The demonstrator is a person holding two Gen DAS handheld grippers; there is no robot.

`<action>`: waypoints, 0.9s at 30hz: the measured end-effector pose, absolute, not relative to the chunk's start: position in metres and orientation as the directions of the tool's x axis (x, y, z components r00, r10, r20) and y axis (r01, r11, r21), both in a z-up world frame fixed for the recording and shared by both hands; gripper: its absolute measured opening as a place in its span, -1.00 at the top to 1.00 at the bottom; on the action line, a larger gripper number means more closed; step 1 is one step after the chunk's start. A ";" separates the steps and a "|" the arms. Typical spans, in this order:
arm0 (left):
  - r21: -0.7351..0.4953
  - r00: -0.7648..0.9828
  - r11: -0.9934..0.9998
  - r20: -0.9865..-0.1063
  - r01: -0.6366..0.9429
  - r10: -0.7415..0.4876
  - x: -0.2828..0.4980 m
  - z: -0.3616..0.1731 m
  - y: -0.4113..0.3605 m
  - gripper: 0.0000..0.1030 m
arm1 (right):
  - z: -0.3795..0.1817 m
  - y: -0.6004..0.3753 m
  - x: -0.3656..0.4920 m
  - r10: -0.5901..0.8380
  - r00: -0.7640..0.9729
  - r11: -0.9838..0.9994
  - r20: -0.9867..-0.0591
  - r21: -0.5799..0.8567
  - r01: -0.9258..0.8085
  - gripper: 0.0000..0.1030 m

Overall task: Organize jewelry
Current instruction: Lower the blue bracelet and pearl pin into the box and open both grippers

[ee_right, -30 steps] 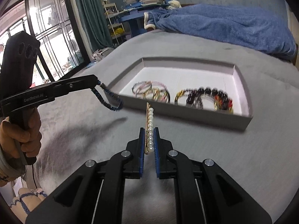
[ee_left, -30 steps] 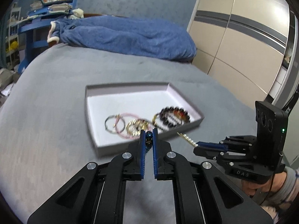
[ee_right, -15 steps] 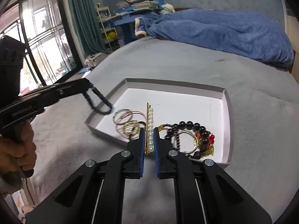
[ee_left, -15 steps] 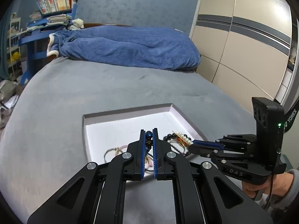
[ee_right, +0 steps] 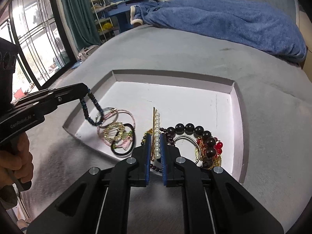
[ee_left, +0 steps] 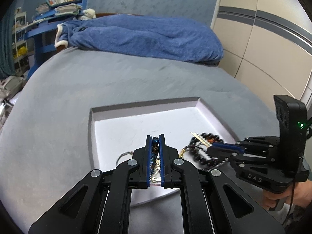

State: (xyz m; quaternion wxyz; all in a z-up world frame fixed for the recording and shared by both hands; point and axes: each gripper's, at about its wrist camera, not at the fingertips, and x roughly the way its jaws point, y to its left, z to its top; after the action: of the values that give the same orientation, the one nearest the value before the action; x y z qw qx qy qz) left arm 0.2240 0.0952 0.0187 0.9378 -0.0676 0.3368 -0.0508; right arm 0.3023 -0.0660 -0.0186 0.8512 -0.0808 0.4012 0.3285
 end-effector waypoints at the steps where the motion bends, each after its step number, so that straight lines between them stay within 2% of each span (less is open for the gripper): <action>1: -0.156 0.763 0.987 -0.632 0.045 -0.134 0.226 0.015 0.096 0.85 | -0.021 -0.066 0.303 0.490 0.462 0.772 -0.739 0.122 -0.623 0.83; 10: -0.085 0.736 0.996 -0.671 0.038 -0.086 0.230 -0.006 0.087 0.85 | -0.033 -0.061 0.308 0.459 0.469 0.782 -0.754 0.092 -0.616 0.83; 13: -0.068 0.733 0.997 -0.677 0.038 -0.074 0.230 -0.009 0.085 0.82 | -0.032 -0.061 0.305 0.460 0.479 0.786 -0.748 0.092 -0.611 0.74; 17: -0.056 0.747 0.998 -0.663 0.021 -0.053 0.225 -0.007 0.086 0.24 | -0.027 -0.066 0.302 0.471 0.489 0.786 -0.734 0.098 -0.610 0.60; 20: -0.058 0.748 0.998 -0.662 0.022 -0.055 0.221 -0.005 0.085 0.20 | -0.022 -0.070 0.298 0.487 0.499 0.785 -0.717 0.108 -0.611 0.44; 22: -0.056 0.752 0.998 -0.657 0.029 -0.058 0.218 -0.003 0.084 0.02 | -0.018 -0.074 0.294 0.498 0.506 0.783 -0.704 0.115 -0.611 0.24; 24: -0.045 0.767 0.998 -0.639 0.032 -0.053 0.211 0.000 0.083 -0.23 | -0.015 -0.078 0.288 0.507 0.519 0.782 -0.688 0.114 -0.612 0.15; 27: -0.050 0.778 0.998 -0.625 0.032 -0.056 0.203 0.005 0.083 -0.30 | -0.013 -0.085 0.281 0.516 0.532 0.781 -0.672 0.114 -0.614 0.02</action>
State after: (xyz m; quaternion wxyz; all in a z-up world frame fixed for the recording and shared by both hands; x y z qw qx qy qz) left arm 0.2034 0.0829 0.0048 0.9428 -0.0182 0.3321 -0.0234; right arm 0.2805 -0.0847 -0.0125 0.8725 -0.0682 0.3596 0.3236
